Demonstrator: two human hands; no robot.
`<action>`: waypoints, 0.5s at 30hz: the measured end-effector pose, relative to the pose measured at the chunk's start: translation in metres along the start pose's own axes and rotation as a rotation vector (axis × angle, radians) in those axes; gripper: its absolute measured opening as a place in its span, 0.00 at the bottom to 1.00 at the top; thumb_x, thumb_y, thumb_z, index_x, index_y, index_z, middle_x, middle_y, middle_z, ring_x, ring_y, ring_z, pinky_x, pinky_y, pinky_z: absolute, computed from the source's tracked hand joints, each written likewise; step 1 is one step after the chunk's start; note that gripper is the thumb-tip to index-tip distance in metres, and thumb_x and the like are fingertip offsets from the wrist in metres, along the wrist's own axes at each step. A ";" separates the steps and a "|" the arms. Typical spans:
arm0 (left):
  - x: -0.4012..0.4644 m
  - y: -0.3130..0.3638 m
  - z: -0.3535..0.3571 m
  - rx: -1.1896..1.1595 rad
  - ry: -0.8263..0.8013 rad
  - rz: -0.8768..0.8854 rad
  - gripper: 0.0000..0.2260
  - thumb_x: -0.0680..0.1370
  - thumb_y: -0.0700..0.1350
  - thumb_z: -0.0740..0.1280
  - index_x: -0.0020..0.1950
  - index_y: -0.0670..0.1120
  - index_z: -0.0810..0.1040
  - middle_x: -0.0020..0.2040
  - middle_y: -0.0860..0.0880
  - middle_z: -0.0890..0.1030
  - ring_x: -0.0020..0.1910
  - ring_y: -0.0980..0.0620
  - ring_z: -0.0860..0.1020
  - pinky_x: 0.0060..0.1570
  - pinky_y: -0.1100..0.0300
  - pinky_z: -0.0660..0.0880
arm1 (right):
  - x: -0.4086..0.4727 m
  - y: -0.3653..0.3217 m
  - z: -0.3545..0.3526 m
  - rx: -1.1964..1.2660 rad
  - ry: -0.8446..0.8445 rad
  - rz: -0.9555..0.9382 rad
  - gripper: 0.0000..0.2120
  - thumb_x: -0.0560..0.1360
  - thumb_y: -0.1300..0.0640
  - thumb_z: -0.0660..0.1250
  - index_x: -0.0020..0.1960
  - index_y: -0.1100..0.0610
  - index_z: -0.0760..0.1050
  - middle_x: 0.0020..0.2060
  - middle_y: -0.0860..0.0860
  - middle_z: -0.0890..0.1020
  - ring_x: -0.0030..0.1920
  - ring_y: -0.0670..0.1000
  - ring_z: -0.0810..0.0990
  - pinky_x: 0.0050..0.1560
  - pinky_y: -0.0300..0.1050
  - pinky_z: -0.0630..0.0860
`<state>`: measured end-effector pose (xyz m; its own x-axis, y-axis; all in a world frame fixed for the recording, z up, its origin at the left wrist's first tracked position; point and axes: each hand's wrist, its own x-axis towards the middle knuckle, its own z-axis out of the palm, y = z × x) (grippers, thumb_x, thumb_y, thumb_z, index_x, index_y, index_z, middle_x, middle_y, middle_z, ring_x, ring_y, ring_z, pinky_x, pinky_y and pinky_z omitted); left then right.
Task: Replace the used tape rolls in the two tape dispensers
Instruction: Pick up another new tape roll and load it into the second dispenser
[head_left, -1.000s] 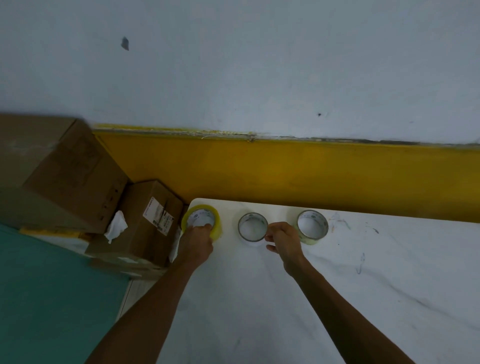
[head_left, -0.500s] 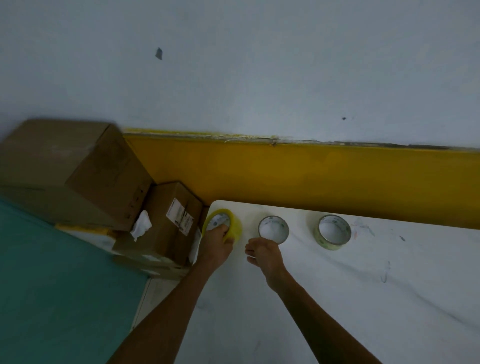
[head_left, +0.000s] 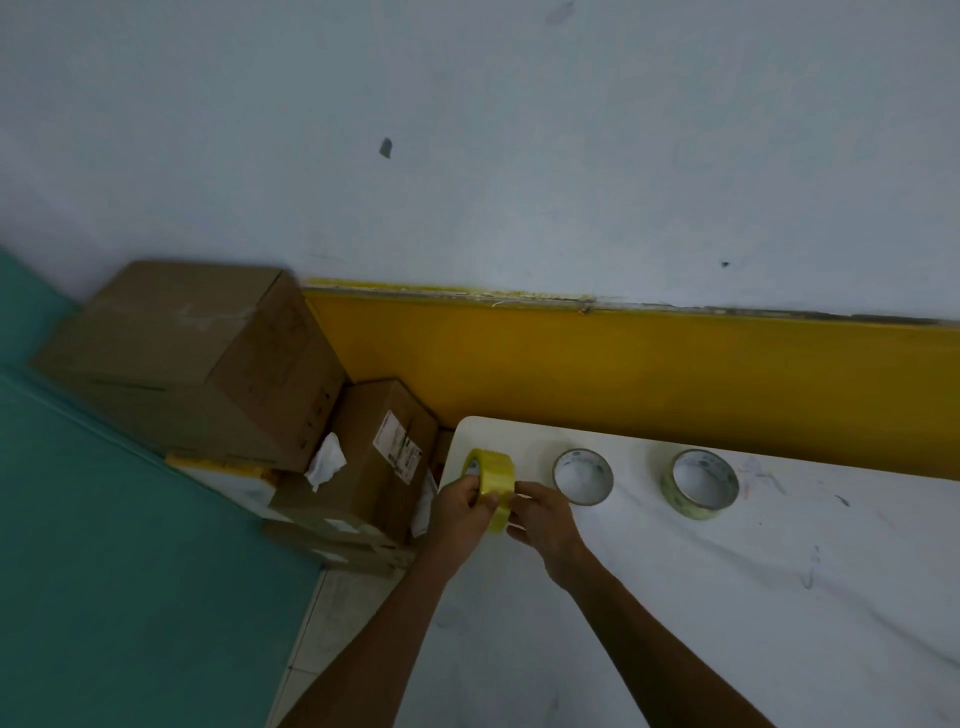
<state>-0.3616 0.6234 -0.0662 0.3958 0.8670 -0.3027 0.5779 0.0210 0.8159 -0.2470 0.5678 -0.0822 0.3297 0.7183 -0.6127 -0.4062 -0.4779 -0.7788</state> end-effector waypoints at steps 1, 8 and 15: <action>-0.004 0.000 0.001 -0.042 -0.009 -0.022 0.06 0.78 0.43 0.66 0.51 0.43 0.81 0.41 0.45 0.82 0.41 0.49 0.79 0.41 0.57 0.75 | -0.003 0.000 0.000 -0.016 -0.002 -0.009 0.11 0.77 0.62 0.63 0.58 0.59 0.78 0.52 0.60 0.83 0.52 0.58 0.83 0.47 0.46 0.81; -0.040 0.005 0.008 -0.222 -0.006 -0.187 0.05 0.79 0.44 0.65 0.48 0.52 0.79 0.46 0.47 0.81 0.50 0.46 0.78 0.52 0.52 0.75 | -0.026 0.009 -0.011 -0.189 -0.031 -0.022 0.12 0.77 0.55 0.66 0.59 0.58 0.78 0.54 0.57 0.82 0.53 0.56 0.82 0.51 0.48 0.81; -0.073 0.013 0.013 -0.273 -0.060 -0.299 0.09 0.79 0.45 0.65 0.39 0.54 0.78 0.48 0.45 0.82 0.53 0.42 0.80 0.58 0.43 0.77 | -0.064 0.009 -0.027 -0.259 -0.049 -0.027 0.10 0.77 0.56 0.67 0.53 0.60 0.80 0.49 0.59 0.84 0.49 0.55 0.84 0.42 0.42 0.80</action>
<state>-0.3733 0.5543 -0.0398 0.2845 0.7724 -0.5678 0.4666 0.4059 0.7859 -0.2488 0.5035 -0.0538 0.2932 0.7533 -0.5887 -0.1642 -0.5669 -0.8073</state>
